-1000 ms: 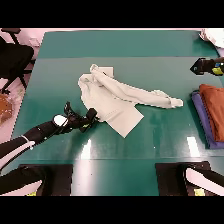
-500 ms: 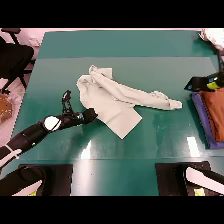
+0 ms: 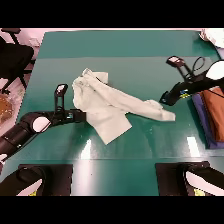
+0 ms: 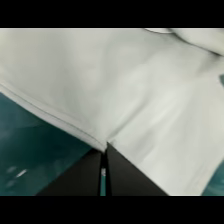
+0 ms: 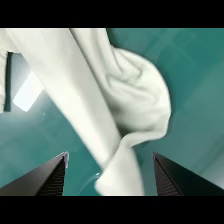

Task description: Fold the shirts.

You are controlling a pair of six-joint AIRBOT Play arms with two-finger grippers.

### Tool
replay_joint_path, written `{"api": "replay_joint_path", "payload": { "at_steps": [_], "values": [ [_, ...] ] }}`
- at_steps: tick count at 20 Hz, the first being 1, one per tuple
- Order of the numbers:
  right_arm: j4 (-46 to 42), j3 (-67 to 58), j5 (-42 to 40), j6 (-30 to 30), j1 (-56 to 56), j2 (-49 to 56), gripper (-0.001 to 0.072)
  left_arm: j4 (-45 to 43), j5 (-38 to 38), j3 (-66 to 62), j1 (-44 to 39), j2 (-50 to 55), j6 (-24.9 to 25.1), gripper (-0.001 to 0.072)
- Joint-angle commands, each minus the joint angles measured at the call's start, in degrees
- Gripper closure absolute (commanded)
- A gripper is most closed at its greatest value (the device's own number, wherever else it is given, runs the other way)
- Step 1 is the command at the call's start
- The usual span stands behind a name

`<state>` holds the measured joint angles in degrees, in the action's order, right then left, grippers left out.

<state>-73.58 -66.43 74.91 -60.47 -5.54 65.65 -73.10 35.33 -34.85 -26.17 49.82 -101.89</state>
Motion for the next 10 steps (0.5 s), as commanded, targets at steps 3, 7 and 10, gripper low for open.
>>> {"api": "replay_joint_path", "payload": {
  "at_steps": [3, 7, 10],
  "values": [
    [0.2, 0.2, -0.6, 1.0, -9.7, 2.4, 0.0122, -9.4, 11.8, -3.9, 3.7, -1.1, 3.6, 0.0684],
    [0.4, 0.2, -8.8, 0.9, -20.8, 4.9, 0.0122, -9.0, 11.0, -4.4, 3.7, -1.1, 3.6, 0.0684],
    [-1.6, 0.0, -17.9, -0.3, -27.7, 8.6, 0.0122, -9.0, 11.3, -4.4, 3.7, -1.1, 3.6, 0.0684]
  ]
}}
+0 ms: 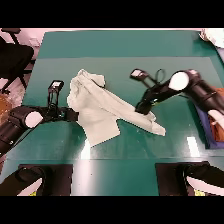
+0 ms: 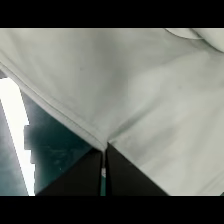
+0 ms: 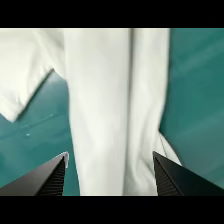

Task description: Fold the shirts.

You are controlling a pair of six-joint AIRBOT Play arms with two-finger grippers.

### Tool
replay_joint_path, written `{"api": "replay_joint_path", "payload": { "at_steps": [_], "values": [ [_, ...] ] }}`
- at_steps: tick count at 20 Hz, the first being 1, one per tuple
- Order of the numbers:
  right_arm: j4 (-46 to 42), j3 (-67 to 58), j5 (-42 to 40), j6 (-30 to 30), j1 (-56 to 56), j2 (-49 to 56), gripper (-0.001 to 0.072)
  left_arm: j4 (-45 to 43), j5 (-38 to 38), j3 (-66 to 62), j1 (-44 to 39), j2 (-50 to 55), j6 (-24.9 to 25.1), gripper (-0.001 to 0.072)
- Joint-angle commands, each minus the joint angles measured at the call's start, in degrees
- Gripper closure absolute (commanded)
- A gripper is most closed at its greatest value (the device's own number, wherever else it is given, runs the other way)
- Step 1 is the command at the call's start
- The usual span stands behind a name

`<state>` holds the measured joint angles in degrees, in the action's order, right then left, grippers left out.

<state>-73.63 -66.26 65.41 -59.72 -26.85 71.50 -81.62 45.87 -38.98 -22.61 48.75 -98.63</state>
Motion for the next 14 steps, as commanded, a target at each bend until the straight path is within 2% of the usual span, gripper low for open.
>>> {"api": "replay_joint_path", "payload": {
  "at_steps": [1, 9, 14],
  "values": [
    [-2.1, -1.2, -9.5, -1.3, -7.8, 4.6, 0.0122, -0.5, 0.7, -0.2, 0.2, -0.1, 0.3, 0.0684],
    [-2.3, -16.6, -7.8, -3.9, -8.1, 21.4, 0.0121, -0.2, 0.7, -0.2, 0.2, -0.1, 0.3, 0.0683],
    [2.6, -17.9, -7.5, -4.5, -8.3, 26.2, 0.0122, -0.2, 0.6, -0.2, 0.2, -0.1, 0.7, 0.0683]
  ]
}}
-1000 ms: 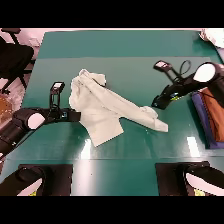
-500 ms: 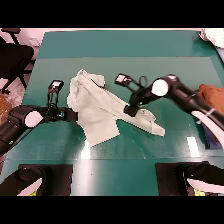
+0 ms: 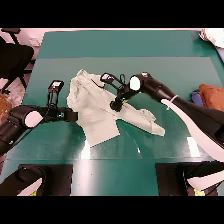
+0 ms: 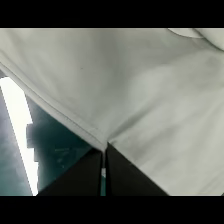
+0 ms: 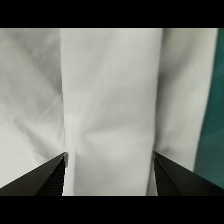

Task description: Fold the shirts.

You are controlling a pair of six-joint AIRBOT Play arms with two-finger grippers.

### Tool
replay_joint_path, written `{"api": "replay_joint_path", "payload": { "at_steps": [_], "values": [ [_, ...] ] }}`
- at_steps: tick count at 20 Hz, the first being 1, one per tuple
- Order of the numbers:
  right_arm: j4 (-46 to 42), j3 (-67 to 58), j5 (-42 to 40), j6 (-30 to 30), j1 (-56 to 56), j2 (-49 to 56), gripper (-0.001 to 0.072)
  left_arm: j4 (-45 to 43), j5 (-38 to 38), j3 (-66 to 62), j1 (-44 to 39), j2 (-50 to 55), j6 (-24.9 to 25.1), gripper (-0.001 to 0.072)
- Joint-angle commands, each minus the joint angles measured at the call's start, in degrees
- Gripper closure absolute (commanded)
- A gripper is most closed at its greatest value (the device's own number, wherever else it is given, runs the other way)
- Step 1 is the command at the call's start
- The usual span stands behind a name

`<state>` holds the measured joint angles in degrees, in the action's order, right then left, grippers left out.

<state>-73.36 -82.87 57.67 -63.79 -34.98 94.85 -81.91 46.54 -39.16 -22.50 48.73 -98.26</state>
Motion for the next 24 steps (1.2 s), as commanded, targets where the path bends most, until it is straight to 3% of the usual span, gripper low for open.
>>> {"api": "replay_joint_path", "payload": {
  "at_steps": [1, 3, 4, 5, 6, 12, 15, 24],
  "values": [
    [2.4, -1.2, 0.3, -0.5, -0.2, 3.3, 0.0122, 0.0, 0.0, -0.1, 0.0, 0.0, 0.4, 0.0683],
    [3.4, -1.2, 0.0, -0.5, -0.2, 4.1, 0.0141, 0.0, -0.1, -0.1, 0.0, 0.0, 0.4, 0.0683],
    [3.3, -1.2, -0.3, -0.5, -0.2, 4.2, 0.0245, 0.0, -0.1, -0.1, 0.0, 0.0, 0.8, 0.0683],
    [3.3, -1.2, -0.8, -0.5, -0.2, 4.1, 0.0517, 0.0, -0.1, -0.1, 0.0, 0.0, 0.8, 0.0683],
    [3.3, -1.3, -1.1, -0.7, 0.0, 4.0, 0.0689, 0.0, 0.0, -0.1, 0.0, 0.0, 0.9, 0.0684],
    [2.6, -1.4, -1.1, -0.9, 1.0, -0.5, 0.0697, -0.1, 0.4, -0.6, 0.0, 0.0, 1.4, 0.0684],
    [2.7, -1.4, -1.0, -2.4, 4.5, -6.4, 0.0697, -1.0, 2.5, -5.0, 0.0, 0.0, 4.7, 0.0685],
    [3.0, -1.4, -0.9, -7.8, 19.6, -28.0, 0.0696, -21.4, 15.6, -34.2, 0.0, 0.0, 4.9, 0.0684]
  ]
}}
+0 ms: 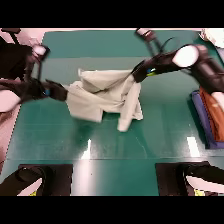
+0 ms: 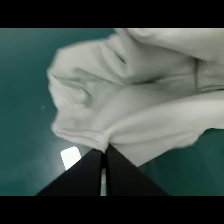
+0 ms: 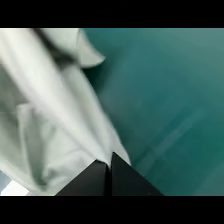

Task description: Fold the shirts.

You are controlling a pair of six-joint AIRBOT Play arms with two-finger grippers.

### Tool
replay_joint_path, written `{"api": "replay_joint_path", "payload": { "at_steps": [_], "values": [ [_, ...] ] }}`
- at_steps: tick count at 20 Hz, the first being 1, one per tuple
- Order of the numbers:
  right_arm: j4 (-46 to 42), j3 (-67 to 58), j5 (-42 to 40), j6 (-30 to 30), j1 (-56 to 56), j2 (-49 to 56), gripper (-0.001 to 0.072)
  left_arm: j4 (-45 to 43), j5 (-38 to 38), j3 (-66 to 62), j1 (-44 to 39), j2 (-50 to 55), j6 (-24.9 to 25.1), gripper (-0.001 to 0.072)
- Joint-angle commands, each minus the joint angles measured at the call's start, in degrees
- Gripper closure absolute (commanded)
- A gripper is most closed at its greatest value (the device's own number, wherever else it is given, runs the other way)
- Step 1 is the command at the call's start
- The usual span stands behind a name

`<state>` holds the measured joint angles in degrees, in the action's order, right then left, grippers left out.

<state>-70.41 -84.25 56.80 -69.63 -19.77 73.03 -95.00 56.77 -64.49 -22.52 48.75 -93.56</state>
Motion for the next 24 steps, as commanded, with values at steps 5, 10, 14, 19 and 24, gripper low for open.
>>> {"api": "replay_joint_path", "payload": {
  "at_steps": [5, 10, 14, 19, 24],
  "values": [
    [0.4, -0.1, -0.2, -5.6, 12.4, -17.6, 0.0695, -16.2, 11.5, -27.4, 0.1, -0.1, 1.1, 0.0684],
    [0.5, -0.1, -1.9, -7.5, 20.3, -27.5, 0.0695, -19.5, 11.4, -43.2, 0.1, -0.1, 1.1, 0.0684],
    [0.5, 0.0, -2.2, -7.5, 23.4, -31.9, 0.0695, -18.4, 11.9, -50.0, 0.1, -0.1, 1.2, 0.0684],
    [0.5, 0.0, -2.2, -7.5, 23.4, -34.4, 0.0695, -18.3, 11.6, -54.8, 0.1, -0.1, 5.2, 0.0684],
    [10.9, 0.0, 0.1, -7.5, 23.4, -35.3, 0.0695, -15.9, 12.2, -55.7, 0.1, -0.1, 5.7, 0.0684]
  ]
}}
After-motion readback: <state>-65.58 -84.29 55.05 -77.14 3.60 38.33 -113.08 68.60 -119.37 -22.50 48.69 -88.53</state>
